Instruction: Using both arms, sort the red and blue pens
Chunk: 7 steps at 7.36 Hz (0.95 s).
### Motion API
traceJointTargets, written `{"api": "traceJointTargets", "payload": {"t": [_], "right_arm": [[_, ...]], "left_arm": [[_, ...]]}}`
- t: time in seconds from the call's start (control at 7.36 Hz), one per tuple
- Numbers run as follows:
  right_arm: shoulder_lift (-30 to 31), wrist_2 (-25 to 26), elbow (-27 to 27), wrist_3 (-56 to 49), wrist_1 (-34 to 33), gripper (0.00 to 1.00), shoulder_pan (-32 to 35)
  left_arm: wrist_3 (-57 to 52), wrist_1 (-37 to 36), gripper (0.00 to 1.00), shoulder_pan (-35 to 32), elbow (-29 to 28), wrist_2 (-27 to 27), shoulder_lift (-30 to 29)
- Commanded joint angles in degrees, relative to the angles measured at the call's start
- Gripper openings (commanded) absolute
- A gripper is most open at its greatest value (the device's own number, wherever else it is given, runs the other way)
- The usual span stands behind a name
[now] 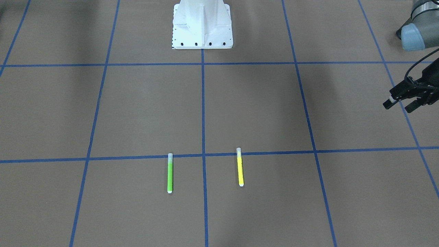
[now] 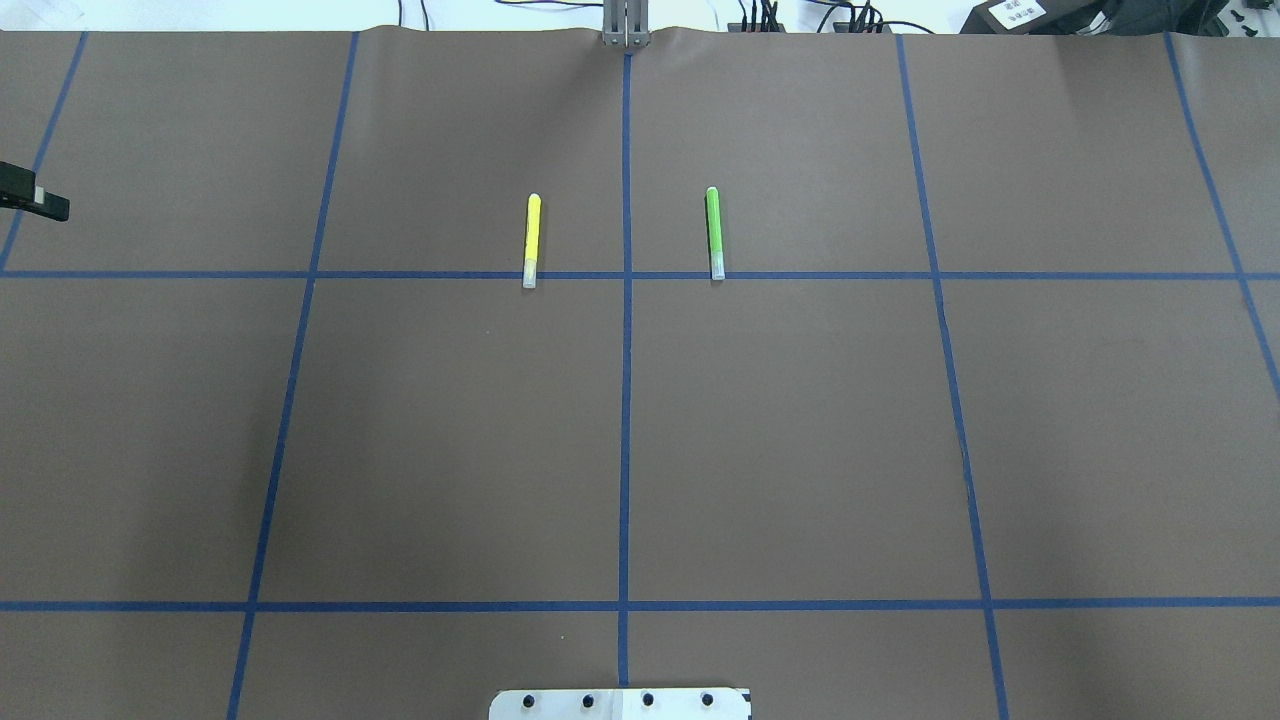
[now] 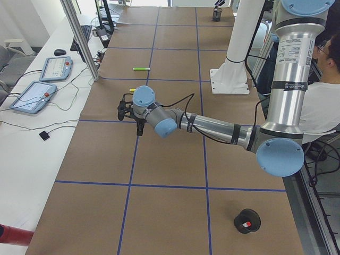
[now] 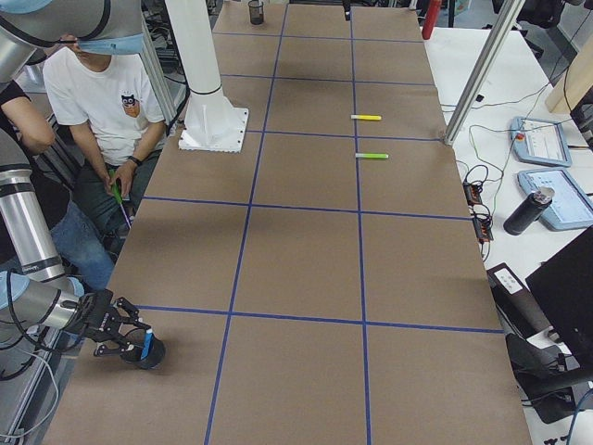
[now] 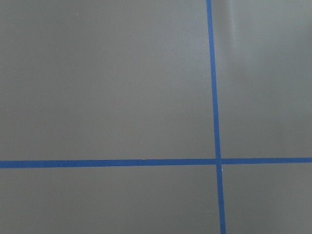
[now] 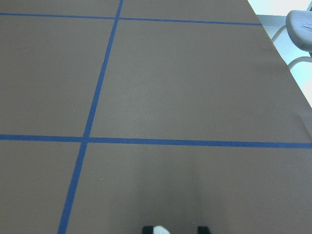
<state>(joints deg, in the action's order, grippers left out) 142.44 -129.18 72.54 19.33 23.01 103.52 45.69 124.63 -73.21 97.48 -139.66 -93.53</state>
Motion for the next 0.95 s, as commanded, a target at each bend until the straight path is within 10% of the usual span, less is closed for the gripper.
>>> {"api": "traceJointTargets", "payload": {"t": [0.0,0.27,0.81], "right_arm": [[-0.3,-1.6,1.2,0.6,-0.4,1.00,0.3],[-1.7,-4.3,11.8,0.7,-13.8,1.00,1.1],[-25.5,-10.9,18.8,0.2,-46.9,1.00,3.6]], "left_arm": [[0.4,0.0,0.99,0.0,0.3,0.0,0.0],[1.1,0.0,0.99,0.0,0.6,0.0,0.0],[1.9,0.0,0.99,0.3,1.0,-0.1,0.1]]}}
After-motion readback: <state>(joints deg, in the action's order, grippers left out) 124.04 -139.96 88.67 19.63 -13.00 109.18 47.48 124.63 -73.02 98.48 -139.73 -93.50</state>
